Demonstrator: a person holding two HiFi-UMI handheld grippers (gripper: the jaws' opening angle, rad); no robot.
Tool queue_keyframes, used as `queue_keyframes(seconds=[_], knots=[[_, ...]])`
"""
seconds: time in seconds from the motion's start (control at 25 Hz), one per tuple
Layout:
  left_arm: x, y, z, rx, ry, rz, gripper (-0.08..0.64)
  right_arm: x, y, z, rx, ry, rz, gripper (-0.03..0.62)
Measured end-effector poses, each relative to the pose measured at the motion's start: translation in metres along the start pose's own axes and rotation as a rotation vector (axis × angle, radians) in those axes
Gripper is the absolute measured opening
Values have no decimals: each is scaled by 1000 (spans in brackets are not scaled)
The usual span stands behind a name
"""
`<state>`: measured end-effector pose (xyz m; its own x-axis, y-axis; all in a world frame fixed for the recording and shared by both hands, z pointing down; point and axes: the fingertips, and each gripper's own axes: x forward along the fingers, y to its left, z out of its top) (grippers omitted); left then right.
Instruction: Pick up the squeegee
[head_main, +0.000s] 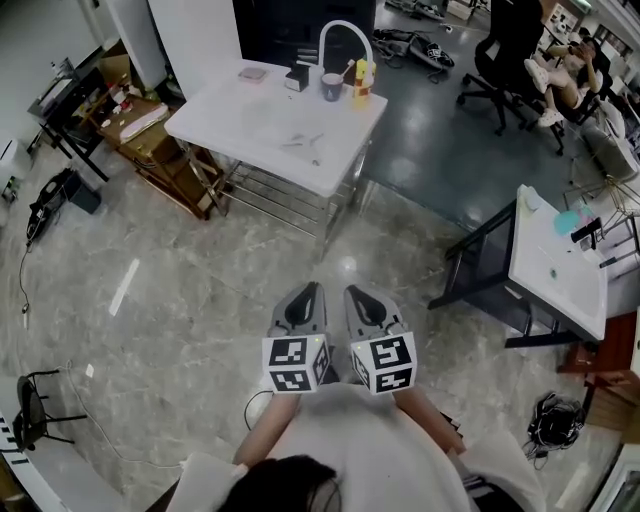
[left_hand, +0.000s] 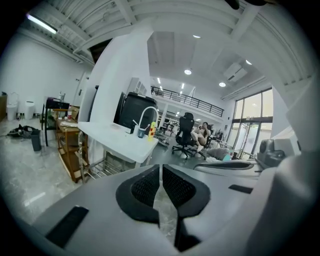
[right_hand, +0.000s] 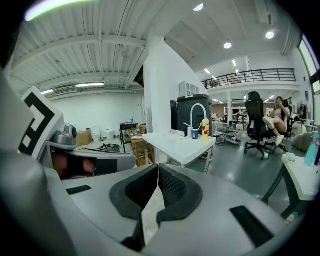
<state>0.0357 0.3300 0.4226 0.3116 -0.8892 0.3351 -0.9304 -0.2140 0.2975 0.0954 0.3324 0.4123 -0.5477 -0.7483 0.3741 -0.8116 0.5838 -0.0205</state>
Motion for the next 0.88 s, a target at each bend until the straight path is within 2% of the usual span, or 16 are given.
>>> queue_keyframes(seconds=[0.44,0.6,0.88], knots=[[26,25,13,35,18,-52,38,39,-7,23,43,-84,-24,28],[30,30,17,97,19,-50,38,49,-2,24,82,-78,6,28],[32,38,16,52,26,-57,38,56,-5,18,71,-42,-24,28]])
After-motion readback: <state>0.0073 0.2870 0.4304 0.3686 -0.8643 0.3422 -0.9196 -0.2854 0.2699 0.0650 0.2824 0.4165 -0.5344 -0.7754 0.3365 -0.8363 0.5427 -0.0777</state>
